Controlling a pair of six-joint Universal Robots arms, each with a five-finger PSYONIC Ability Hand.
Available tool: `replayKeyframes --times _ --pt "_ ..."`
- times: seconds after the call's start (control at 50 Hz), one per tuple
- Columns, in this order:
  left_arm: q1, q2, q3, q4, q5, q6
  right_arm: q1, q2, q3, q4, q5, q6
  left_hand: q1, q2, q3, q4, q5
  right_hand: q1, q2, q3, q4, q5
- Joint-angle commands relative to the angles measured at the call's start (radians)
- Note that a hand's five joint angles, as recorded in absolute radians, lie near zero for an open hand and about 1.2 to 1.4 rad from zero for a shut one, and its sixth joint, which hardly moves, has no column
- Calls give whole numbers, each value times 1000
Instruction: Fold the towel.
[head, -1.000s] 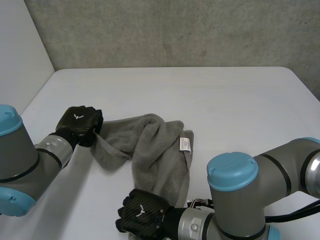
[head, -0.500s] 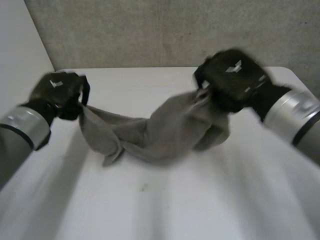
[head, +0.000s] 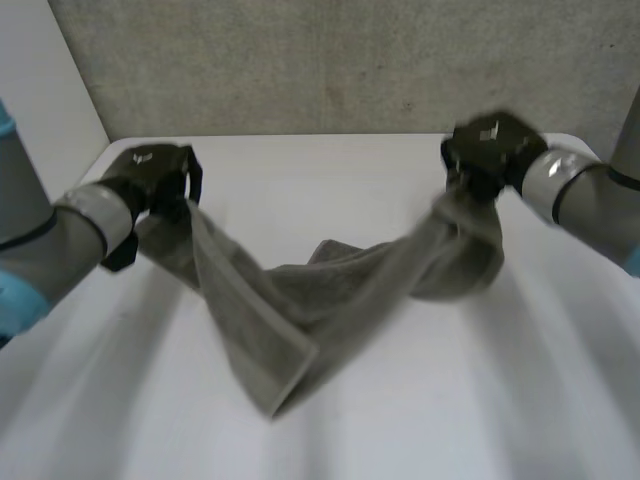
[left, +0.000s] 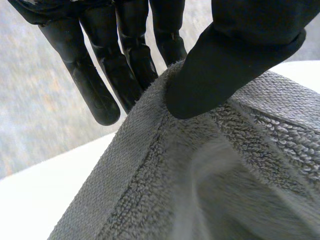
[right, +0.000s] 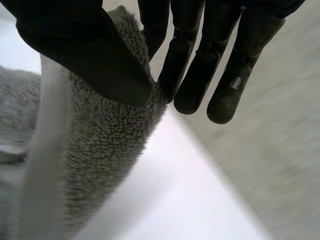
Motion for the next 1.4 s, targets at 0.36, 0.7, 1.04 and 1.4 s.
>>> replayKeyframes --times 0.36,0.7,1.04,1.4 --pt "25 72 169 40 -54 -343 -15 -219 110 -349 10 267 224 178 179 179 202 9 189 182 179 190" --pt "62 41 55 64 0 -342 -7 -153 91 -185 3 262 224 178 179 179 202 9 189 182 179 190" --pt "91 -256 65 92 -8 -169 -16 28 190 -182 3 166 -976 -1023 -1021 -1022 -998 9 189 182 179 190" --pt "86 135 -381 161 86 40 -18 -16 260 -193 6 166 -953 -999 -998 -998 -975 9 189 182 179 190"
